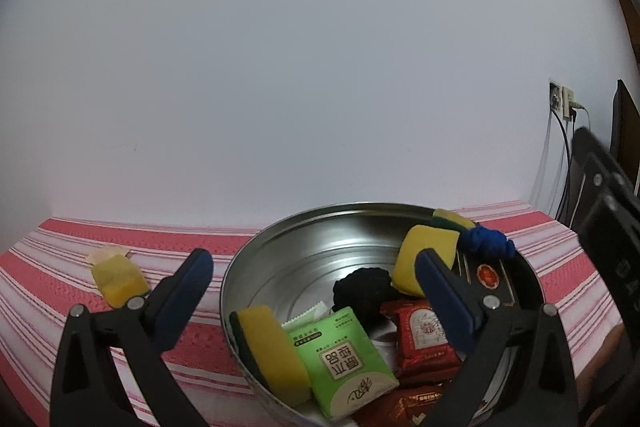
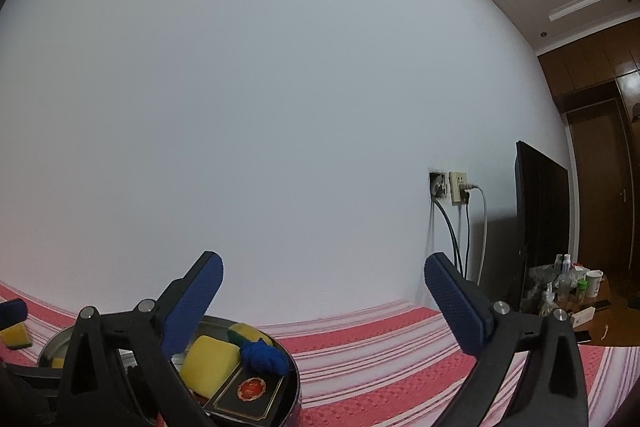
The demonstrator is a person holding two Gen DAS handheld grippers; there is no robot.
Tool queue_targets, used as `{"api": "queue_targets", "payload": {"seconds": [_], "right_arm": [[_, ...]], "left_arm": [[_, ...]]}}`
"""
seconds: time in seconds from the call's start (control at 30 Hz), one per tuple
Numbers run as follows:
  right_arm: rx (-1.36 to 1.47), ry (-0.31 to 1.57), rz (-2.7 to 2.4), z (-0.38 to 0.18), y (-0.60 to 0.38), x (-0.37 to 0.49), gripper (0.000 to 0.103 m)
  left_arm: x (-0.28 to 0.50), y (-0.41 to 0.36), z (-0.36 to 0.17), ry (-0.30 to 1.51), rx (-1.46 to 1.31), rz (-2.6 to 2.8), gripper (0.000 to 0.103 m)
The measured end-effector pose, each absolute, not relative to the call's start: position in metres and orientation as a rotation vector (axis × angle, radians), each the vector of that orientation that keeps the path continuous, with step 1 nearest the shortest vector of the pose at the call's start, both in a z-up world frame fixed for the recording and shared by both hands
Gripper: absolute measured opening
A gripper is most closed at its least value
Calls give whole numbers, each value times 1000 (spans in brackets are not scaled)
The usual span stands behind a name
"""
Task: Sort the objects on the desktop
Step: 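Move both tools back toward the beige packet and olive-yellow sponge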
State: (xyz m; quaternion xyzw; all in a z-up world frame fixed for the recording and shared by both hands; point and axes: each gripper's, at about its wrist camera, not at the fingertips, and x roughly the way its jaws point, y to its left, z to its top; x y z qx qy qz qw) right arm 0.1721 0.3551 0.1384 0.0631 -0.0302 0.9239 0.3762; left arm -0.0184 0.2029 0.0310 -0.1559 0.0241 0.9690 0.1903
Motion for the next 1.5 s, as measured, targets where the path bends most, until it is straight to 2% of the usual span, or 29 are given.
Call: {"api": "queue_targets", "payload": {"seconds": [0.3, 0.53, 1.37, 1.5], "right_arm": [[194, -110, 2366, 137, 339, 176, 103], [170, 17, 2414, 137, 343, 179, 102], [105, -24, 2652, 133, 228, 135, 102], [72, 24, 2709, 131, 212, 124, 102]], "left_arm": [[-19, 193, 30, 84, -448, 2724, 102], [-22, 171, 31, 66, -422, 2765, 102], [-80, 34, 31, 49, -453, 2990, 102], [-96, 4, 30, 31, -470, 3054, 102]]}}
